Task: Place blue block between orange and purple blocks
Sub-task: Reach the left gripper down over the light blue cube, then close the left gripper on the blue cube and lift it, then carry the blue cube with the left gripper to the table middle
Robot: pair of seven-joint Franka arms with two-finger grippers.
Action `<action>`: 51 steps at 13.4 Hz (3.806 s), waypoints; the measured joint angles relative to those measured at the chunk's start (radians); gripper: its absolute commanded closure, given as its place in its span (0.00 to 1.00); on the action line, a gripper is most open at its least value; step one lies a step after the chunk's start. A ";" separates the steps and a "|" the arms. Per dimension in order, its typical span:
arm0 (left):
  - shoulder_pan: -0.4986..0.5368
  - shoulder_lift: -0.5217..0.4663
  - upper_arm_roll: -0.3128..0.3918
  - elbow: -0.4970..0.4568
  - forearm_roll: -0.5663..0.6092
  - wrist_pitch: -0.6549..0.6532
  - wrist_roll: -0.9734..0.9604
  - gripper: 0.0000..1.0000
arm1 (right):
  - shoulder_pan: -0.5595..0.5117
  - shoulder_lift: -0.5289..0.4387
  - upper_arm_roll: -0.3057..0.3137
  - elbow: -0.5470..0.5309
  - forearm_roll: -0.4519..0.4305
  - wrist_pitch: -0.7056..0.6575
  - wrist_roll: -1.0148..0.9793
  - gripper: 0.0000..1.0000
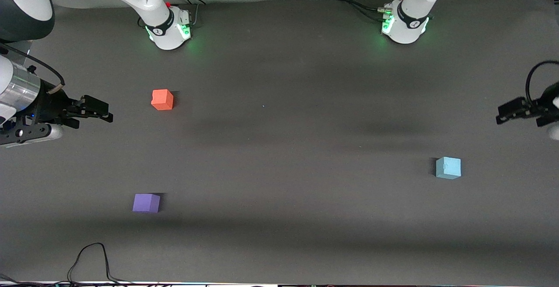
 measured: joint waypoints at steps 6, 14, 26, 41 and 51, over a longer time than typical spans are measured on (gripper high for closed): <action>0.008 0.170 -0.003 -0.148 0.000 0.326 0.005 0.00 | 0.000 0.000 0.000 -0.001 0.000 0.000 0.000 0.00; 0.007 0.406 -0.009 -0.162 0.002 0.583 0.073 0.00 | -0.001 0.001 -0.003 -0.002 0.000 0.000 0.000 0.00; 0.006 0.465 -0.013 -0.216 0.002 0.624 0.070 0.75 | -0.001 0.005 -0.007 -0.010 0.000 0.000 0.000 0.00; -0.063 0.164 -0.040 0.003 -0.002 0.132 -0.157 0.75 | -0.009 0.013 -0.011 -0.010 0.000 0.000 0.000 0.00; -0.748 0.356 -0.057 0.266 -0.004 0.018 -0.915 0.77 | -0.009 0.013 -0.011 -0.004 0.000 0.003 0.000 0.00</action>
